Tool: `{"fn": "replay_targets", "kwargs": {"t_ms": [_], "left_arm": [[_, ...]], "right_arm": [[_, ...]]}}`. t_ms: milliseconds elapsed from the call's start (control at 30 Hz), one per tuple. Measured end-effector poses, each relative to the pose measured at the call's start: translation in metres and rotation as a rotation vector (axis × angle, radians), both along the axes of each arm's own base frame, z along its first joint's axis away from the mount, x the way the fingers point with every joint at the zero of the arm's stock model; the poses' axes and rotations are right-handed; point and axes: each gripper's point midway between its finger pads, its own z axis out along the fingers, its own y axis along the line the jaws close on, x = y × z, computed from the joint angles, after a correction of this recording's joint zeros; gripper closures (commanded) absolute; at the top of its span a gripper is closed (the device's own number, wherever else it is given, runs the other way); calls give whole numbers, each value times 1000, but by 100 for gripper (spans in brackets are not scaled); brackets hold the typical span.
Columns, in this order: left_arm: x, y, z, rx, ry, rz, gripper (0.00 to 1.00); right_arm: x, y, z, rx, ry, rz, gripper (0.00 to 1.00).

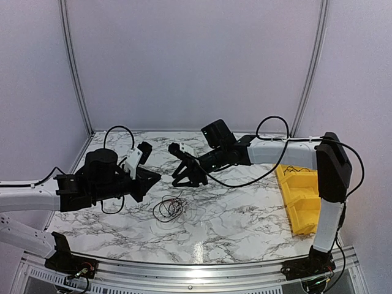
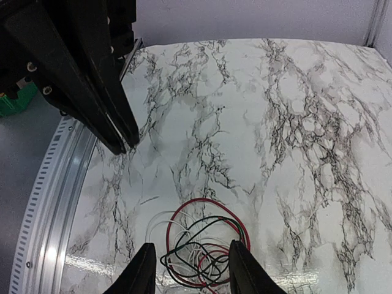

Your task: Untangle the cables

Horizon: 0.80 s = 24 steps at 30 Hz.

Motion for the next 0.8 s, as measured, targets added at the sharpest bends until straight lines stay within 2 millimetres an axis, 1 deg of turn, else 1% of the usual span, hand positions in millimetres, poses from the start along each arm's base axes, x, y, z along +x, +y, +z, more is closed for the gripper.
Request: {"fn": "replay_targets", "kwargs": {"t_ms": [133, 167, 267, 333, 400, 500, 533, 633, 700, 800], "left_arm": [[-1, 1, -2, -2, 9, 4, 93], [0, 1, -2, -3, 10, 5, 89], [1, 2, -3, -6, 14, 19, 66], [3, 4, -3, -21, 32, 49, 56], [5, 5, -8, -25, 51, 69, 50], [8, 6, -31, -5, 117, 111, 45], [10, 6, -42, 9, 145, 132, 45], [15, 7, -78, 49, 238, 194, 47], [16, 6, -100, 69, 302, 223, 49], [18, 2, -127, 98, 379, 263, 55]], "right_arm": [[-1, 7, 10, 23, 21, 12, 59], [-1, 10, 12, 28, 21, 13, 59], [1, 13, 11, 21, 18, 1, 59], [4, 10, 6, 3, 9, -20, 59], [7, 2, -3, -21, 7, -45, 58], [4, -24, -19, -66, 24, -83, 57], [6, -35, -22, -77, 22, -100, 57], [16, -60, -20, -91, -16, -156, 57], [26, -68, -13, -85, -54, -189, 57], [31, -68, -5, -68, -94, -195, 57]]}}
